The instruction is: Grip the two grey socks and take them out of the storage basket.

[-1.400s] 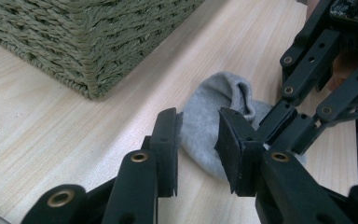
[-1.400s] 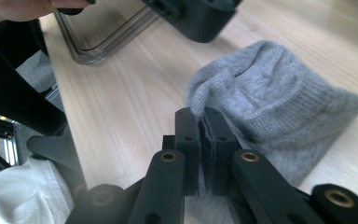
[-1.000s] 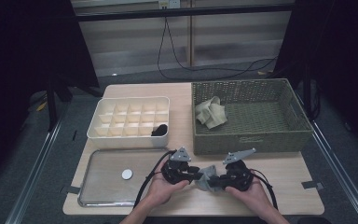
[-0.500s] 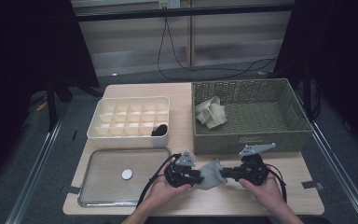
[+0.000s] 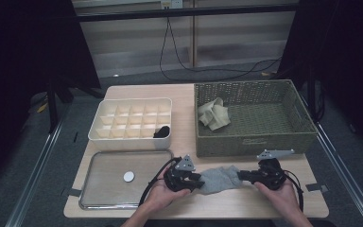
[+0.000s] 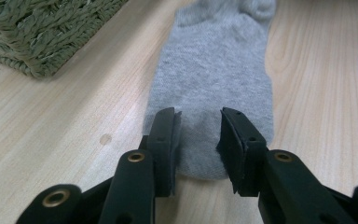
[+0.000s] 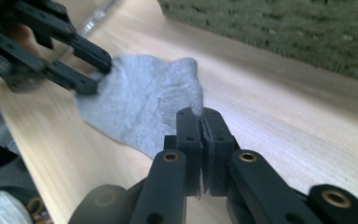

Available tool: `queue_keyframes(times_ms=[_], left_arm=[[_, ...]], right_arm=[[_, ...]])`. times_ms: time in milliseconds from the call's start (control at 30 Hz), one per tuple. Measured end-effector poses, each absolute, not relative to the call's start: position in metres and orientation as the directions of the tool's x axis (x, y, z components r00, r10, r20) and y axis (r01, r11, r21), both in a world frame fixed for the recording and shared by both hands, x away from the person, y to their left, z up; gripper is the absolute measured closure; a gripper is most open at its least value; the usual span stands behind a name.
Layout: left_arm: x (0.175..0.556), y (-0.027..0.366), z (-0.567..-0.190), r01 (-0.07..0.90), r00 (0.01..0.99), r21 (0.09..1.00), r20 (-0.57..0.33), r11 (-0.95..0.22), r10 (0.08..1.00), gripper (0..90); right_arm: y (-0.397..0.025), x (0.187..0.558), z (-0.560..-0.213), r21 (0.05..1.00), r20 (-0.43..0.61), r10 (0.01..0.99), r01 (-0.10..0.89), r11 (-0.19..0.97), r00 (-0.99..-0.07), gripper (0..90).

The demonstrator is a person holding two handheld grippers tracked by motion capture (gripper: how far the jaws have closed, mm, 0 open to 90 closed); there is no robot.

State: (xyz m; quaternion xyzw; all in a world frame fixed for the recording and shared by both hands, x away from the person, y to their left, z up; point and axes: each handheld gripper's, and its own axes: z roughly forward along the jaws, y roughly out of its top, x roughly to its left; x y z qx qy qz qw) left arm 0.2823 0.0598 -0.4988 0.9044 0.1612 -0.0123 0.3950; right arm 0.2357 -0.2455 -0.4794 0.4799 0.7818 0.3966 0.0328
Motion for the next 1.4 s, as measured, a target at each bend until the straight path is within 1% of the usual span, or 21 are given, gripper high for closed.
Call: queue_keyframes(times_ms=[100,200,233,300,333,433,467,567,600,700,733,800,867,1000,1067,1233,1400], left_arm=[[0.282,0.061,-0.498,0.306,0.946,0.705,-0.147,-0.640,0.290,65.9],[0.280,0.061,-0.499,0.281,0.950,0.721,-0.117,-0.633,0.288,64.6],[0.279,0.061,-0.499,0.297,0.945,0.726,-0.131,-0.620,0.299,63.8],[0.280,0.062,-0.497,0.300,0.946,0.716,-0.139,-0.630,0.292,63.4],[0.281,0.061,-0.497,0.315,0.942,0.731,-0.165,-0.605,0.291,63.0],[0.281,0.061,-0.496,0.332,0.938,0.739,-0.190,-0.587,0.291,63.0],[0.281,0.061,-0.495,0.344,0.934,0.742,-0.205,-0.575,0.294,63.1],[0.281,0.060,-0.494,0.352,0.931,0.739,-0.214,-0.574,0.296,63.5],[0.281,0.059,-0.494,0.350,0.933,0.734,-0.216,-0.582,0.289,63.9],[0.281,0.058,-0.496,0.352,0.932,0.730,-0.217,-0.587,0.289,64.4],[0.281,0.056,-0.497,0.348,0.934,0.711,-0.209,-0.611,0.288,66.2],[0.280,0.055,-0.499,0.332,0.941,0.708,-0.201,-0.623,0.273,67.5],[0.279,0.054,-0.499,0.345,0.936,0.714,-0.214,-0.609,0.280,67.4],[0.280,0.055,-0.498,0.333,0.941,0.705,-0.201,-0.626,0.273,67.3],[0.280,0.056,-0.498,0.335,0.939,0.706,-0.198,-0.624,0.280,66.6],[0.277,0.056,-0.498,0.318,0.944,0.709,-0.179,-0.630,0.276,64.6],[0.277,0.057,-0.499,0.321,0.945,0.709,-0.192,-0.628,0.266,60.8]], right_arm=[[-0.245,0.237,-0.484,0.635,0.320,0.786,0.735,0.237,-0.530,85.3],[-0.247,0.238,-0.488,0.620,0.323,0.791,0.748,0.238,-0.520,78.9],[-0.248,0.238,-0.485,0.631,0.328,0.784,0.740,0.233,-0.527,75.9],[-0.249,0.237,-0.483,0.637,0.333,0.783,0.737,0.224,-0.526,75.1],[-0.249,0.237,-0.481,0.652,0.335,0.779,0.727,0.214,-0.530,75.0],[-0.247,0.237,-0.478,0.664,0.340,0.765,0.716,0.217,-0.547,76.5],[-0.242,0.238,-0.477,0.661,0.346,0.755,0.716,0.225,-0.556,80.2],[-0.235,0.241,-0.477,0.659,0.343,0.741,0.710,0.247,-0.577,82.2],[-0.228,0.245,-0.478,0.653,0.337,0.732,0.707,0.271,-0.592,83.2],[-0.222,0.250,-0.478,0.651,0.329,0.724,0.701,0.290,-0.606,84.0],[-0.217,0.255,-0.478,0.642,0.316,0.721,0.699,0.316,-0.617,85.4],[-0.213,0.260,-0.481,0.634,0.315,0.717,0.700,0.329,-0.622,85.5],[-0.212,0.262,-0.484,0.631,0.313,0.718,0.701,0.332,-0.622,85.1],[-0.213,0.265,-0.494,0.602,0.324,0.731,0.727,0.330,-0.601,84.6],[-0.214,0.264,-0.495,0.598,0.321,0.739,0.732,0.327,-0.592,85.6],[-0.216,0.261,-0.495,0.602,0.295,0.731,0.714,0.357,-0.615,86.8],[-0.219,0.252,-0.497,0.598,0.327,0.716,0.721,0.349,-0.617,86.7]])
